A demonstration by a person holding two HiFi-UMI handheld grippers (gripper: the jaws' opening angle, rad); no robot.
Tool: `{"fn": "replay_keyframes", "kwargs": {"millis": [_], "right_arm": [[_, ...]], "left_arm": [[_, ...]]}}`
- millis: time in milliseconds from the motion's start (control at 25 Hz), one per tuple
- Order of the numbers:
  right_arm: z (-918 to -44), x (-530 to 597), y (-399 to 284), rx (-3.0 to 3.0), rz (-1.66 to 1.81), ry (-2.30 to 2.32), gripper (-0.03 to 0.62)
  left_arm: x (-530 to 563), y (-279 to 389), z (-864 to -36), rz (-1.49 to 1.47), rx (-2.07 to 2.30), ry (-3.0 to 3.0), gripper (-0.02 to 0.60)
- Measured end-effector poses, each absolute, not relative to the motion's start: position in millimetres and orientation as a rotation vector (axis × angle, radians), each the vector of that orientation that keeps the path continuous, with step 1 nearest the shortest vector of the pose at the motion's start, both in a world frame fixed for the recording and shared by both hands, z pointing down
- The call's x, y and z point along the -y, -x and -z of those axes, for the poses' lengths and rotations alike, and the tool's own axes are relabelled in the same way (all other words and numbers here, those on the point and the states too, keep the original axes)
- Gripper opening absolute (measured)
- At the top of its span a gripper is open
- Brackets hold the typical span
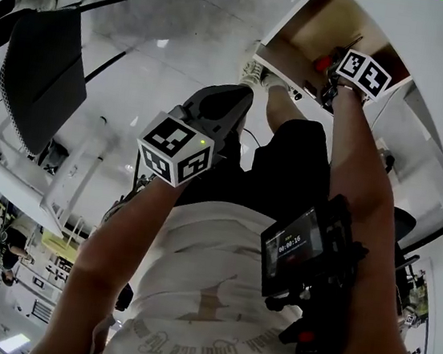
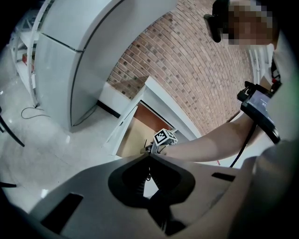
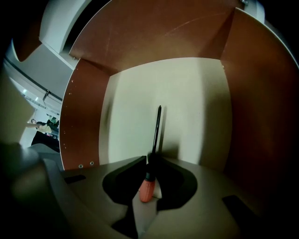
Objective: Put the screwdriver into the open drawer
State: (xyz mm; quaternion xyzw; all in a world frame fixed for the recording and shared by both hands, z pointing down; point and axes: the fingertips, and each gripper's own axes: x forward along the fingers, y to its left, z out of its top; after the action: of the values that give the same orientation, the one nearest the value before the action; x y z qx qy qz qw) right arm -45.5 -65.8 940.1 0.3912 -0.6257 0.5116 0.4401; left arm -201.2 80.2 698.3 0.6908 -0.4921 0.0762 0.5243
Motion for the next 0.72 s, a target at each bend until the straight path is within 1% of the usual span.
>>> {"fn": "replay_keyframes", "kwargs": {"millis": [120, 280, 480, 720], "right_arm": [[-940.5, 65.7, 46.2, 1.550, -1.271, -0.977, 0.079], [-941.9, 67.6, 43.7, 1.554, -1.274, -0.964, 0.106], [-939.2, 73.4, 45.6, 1.576, -1.291, -0.964, 0.106], [-915.9, 70.6, 53.2, 1.606, -1.318, -0.966, 0.104]], "left_arm": [[-82.5, 203.1, -697.4, -0.181, 1.182, -1.650, 0.020], [-83.5, 198.7, -698.7, -0.182, 1.184, -1.650, 0.020], [-82.0, 197.8, -698.4, -0.179, 1.180, -1.656, 0.020], [-86.6, 202.5, -681.1, -0.179, 1.178, -1.672, 0.020]]}}
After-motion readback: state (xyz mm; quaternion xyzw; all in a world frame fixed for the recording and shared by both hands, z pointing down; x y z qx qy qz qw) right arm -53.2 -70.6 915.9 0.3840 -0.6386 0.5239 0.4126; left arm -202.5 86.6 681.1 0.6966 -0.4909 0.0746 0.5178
